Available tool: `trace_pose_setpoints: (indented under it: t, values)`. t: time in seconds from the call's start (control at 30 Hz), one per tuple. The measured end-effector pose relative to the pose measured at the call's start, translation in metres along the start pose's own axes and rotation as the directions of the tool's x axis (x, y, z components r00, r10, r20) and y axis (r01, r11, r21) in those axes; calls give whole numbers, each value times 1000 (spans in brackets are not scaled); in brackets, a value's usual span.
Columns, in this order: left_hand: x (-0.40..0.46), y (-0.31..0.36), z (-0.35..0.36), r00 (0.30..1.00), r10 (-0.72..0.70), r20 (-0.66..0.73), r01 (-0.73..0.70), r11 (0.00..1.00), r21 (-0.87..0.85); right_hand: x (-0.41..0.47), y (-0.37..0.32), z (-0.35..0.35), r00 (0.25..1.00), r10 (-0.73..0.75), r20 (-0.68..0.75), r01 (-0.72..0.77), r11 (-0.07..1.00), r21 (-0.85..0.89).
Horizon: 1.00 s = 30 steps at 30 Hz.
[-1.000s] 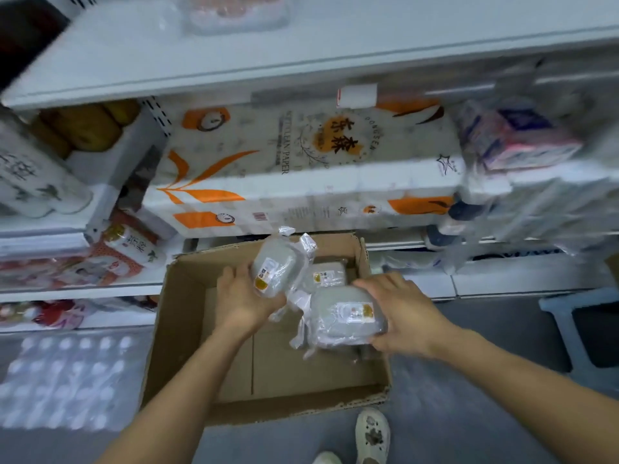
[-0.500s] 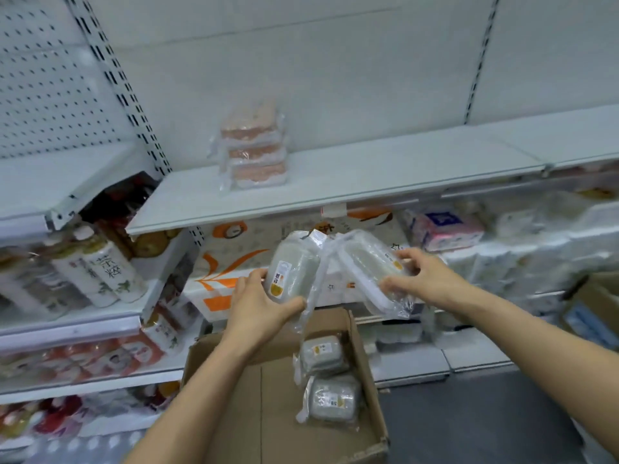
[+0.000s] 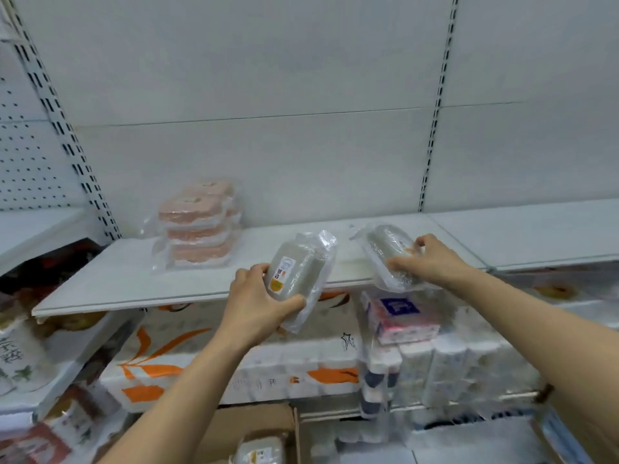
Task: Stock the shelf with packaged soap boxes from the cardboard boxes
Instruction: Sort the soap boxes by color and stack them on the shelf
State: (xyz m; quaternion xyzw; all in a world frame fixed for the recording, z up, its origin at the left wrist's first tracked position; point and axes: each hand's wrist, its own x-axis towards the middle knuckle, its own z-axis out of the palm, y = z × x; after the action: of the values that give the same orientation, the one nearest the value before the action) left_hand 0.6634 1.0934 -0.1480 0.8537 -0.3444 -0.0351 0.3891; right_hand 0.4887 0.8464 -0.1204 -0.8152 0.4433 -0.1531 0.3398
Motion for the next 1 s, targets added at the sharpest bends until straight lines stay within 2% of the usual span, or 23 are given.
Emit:
trace_pose_setpoints:
  t: [0.13, 0.23, 0.3, 0.37, 0.43, 0.5, 0.57, 0.6, 0.67, 0.7, 0.77, 0.87, 1.0]
  values:
    - [39, 26, 37, 998, -48, -39, 48, 999, -11, 62, 23, -16, 1000, -7, -10, 4, 967, -253]
    - [61, 40, 53, 993, -94, -75, 91, 995, -38, 95, 27, -17, 999, 7, 38, 5, 951, -308]
    - [70, 42, 56, 986, -129, -103, 122, 990, -70, 106, 20, -20, 991, -58, 123, 86, 967, -238]
    - [74, 41, 58, 980, -159, -122, 151, 986, -73, 114, 17, -28, 956, -219, 196, 270, 917, -292]
    - [76, 41, 59, 984, -140, -113, 143, 990, 12, 123, 20, -37, 903, -336, 267, 426, 780, -458]
    - [80, 43, 59, 987, -117, -107, 128, 987, 97, 131, 23, -42, 807, -460, 371, 586, 540, -604]
    - [87, 45, 58, 987, -110, -118, 124, 985, 116, 140, 21, -41, 679, -531, 506, 718, 336, -610]
    - [90, 45, 58, 985, -112, -130, 126, 987, 103, 144, 19, -40, 625, -546, 558, 766, 290, -574]
    - [95, 42, 58, 979, -131, -159, 139, 989, 46, 153, 14, -33, 572, -573, 587, 811, 289, -509]
    - [98, 39, 59, 976, -145, -165, 148, 989, 11, 159, 11, -27, 574, -591, 567, 809, 303, -503]
    - [108, 31, 60, 972, -172, -159, 169, 985, -35, 174, 6, -15, 603, -622, 499, 779, 322, -538]
    - [132, 17, 57, 973, -179, -146, 176, 984, -29, 198, -1, 5, 691, -613, 382, 696, 422, -581]
    - [160, 5, 53, 978, -170, -125, 171, 985, 2, 235, -23, 33, 733, -598, 324, 648, 469, -600]
